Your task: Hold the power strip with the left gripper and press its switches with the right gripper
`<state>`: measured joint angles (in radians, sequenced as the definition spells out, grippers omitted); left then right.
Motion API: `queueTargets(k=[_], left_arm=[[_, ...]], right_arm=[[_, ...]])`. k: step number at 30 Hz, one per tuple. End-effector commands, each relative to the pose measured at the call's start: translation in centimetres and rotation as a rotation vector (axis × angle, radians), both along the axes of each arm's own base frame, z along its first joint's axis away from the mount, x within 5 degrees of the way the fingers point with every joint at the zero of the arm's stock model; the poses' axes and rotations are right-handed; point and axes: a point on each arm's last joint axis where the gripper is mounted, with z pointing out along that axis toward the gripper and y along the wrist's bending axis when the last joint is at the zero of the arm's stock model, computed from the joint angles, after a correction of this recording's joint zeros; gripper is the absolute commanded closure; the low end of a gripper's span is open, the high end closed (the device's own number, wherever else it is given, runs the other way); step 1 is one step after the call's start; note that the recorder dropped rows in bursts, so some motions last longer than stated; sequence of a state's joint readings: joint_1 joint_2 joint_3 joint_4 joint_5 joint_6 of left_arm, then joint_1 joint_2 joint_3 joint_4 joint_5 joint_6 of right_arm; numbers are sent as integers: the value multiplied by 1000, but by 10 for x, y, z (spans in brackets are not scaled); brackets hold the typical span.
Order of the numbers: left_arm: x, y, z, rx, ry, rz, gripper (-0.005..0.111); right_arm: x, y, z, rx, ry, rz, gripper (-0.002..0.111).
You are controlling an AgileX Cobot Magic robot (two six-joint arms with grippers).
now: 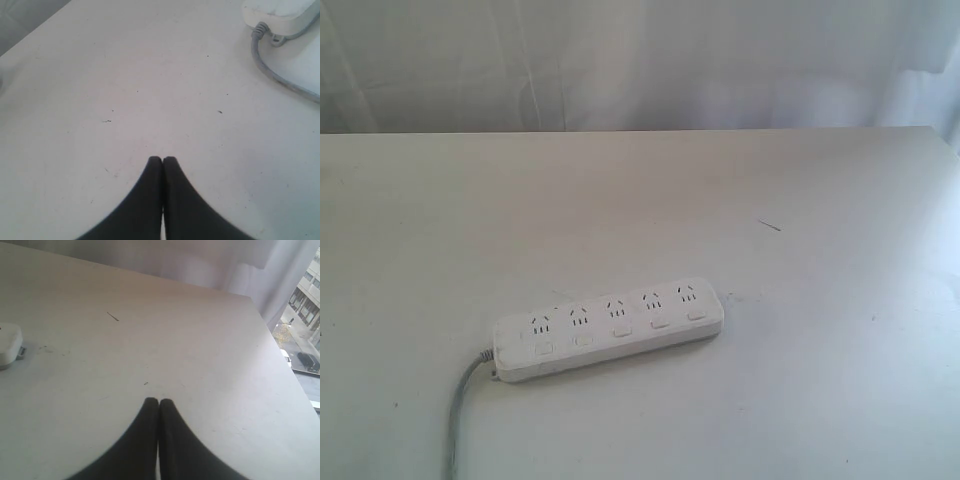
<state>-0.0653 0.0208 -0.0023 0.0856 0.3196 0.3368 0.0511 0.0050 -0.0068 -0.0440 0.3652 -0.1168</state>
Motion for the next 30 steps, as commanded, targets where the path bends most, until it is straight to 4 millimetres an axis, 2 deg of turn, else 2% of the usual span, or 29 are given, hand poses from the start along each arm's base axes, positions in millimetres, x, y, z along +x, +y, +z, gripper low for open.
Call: queueTargets(k=[1,5,12,14,15,19,21,25,28,30], left_arm=[[-1,1,-2,16,10,-4,107],[0,5,-1,125,-1,0,107],[0,6,-1,129,-4,0,107],[2,5,5,120,-70,-3,107],[6,2,16,80,-199,-10,107],[9,-2,41,-113,-467,7,107],[9,-2,51,-304,-567,34,107],[8,-2,55,-530,-586,61,107],[7,-2,60,-541,-558,71,107],[7,-1,60,-650,-513,101,107]], right_arm=[[0,-1,-1,-4,-6,-8,108],[0,-1,-1,-4,-6,-8,108],[0,-1,-1,-4,-6,-8,108],[0,-1,-1,-4,-6,-8,108],[0,-1,-1,-4,-6,-8,108],[0,-1,-1,-4,-6,-8,108],[0,-1,-1,-4,-6,-8,108],[0,-1,-1,-4,-6,-8,108],[0,-1,-1,-4,-6,-8,108],[0,-1,-1,-4,-6,-8,108]])
